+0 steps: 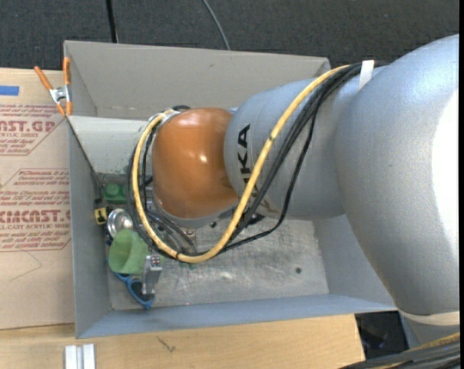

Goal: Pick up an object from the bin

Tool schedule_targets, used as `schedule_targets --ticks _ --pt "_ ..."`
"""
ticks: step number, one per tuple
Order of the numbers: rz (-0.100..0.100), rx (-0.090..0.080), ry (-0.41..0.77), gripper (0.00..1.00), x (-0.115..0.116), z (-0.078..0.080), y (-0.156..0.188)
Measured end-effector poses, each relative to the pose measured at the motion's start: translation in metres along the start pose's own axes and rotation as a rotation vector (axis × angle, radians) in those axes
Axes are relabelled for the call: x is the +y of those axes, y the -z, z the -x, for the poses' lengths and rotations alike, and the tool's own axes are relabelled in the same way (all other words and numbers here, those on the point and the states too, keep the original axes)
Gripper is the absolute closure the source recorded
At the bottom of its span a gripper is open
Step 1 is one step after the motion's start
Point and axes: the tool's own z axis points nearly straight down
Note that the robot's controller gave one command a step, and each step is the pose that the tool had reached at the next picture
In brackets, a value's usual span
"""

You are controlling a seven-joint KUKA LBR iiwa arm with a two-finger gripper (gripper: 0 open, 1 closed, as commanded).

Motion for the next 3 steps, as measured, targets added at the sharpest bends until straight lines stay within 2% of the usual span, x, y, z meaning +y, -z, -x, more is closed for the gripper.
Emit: schedule_targets --ticks 1,2,3 --pt "0.006 -0.018 -0.038 0.00 -0.004 0.012 -0.072" --pt "0.006 -0.013 -0.038 1.00 -0.004 0.011 -0.074" --pt "0.002 -0.016 0.025 1.00 -0.052 0.022 0.057"
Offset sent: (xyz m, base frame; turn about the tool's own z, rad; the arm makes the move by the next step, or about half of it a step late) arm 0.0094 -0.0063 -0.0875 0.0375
